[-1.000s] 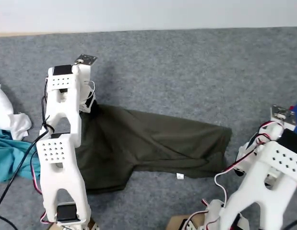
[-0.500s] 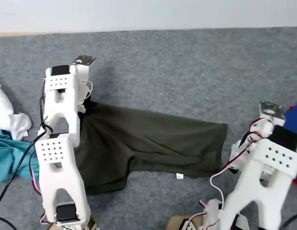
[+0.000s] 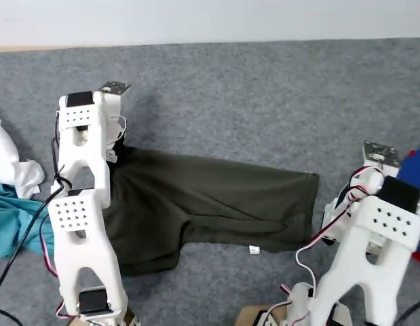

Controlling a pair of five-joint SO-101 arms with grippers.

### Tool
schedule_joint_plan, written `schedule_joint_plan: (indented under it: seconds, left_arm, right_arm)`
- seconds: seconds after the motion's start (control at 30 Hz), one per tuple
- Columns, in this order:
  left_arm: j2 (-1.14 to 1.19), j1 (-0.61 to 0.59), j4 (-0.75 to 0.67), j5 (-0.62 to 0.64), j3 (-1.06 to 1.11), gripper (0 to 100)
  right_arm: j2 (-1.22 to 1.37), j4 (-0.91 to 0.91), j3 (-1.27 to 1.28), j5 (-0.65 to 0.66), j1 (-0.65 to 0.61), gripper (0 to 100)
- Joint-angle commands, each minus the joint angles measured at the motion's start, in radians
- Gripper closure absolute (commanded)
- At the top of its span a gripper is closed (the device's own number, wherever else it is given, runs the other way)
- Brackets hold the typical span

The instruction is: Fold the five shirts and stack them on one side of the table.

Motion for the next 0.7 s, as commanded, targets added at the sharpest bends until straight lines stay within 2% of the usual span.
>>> schedule_joint_plan:
  seconds: [0.0, 0.1, 0.27, 0.67]
  left_arm:
    - [-0.021, 0.000, 0.040, 0.003, -0.061, 100]
    - [-0.021, 0.014, 0.040, 0.003, -0.059, 97]
    - [-0.029, -0.009, 0.040, 0.077, -0.082, 80]
    - [-0.242, -0.011, 0.040, 0.074, -0.090, 80]
  right_arm:
    - [-0.030, 0.007, -0.012, 0.008, -0.007, 79.4]
    - [-0.030, 0.007, -0.012, 0.008, -0.007, 79.4]
    - [-0.030, 0.015, -0.012, 0.008, -0.007, 79.4]
    - [-0.031, 0.016, -0.014, 0.008, -0.007, 79.4]
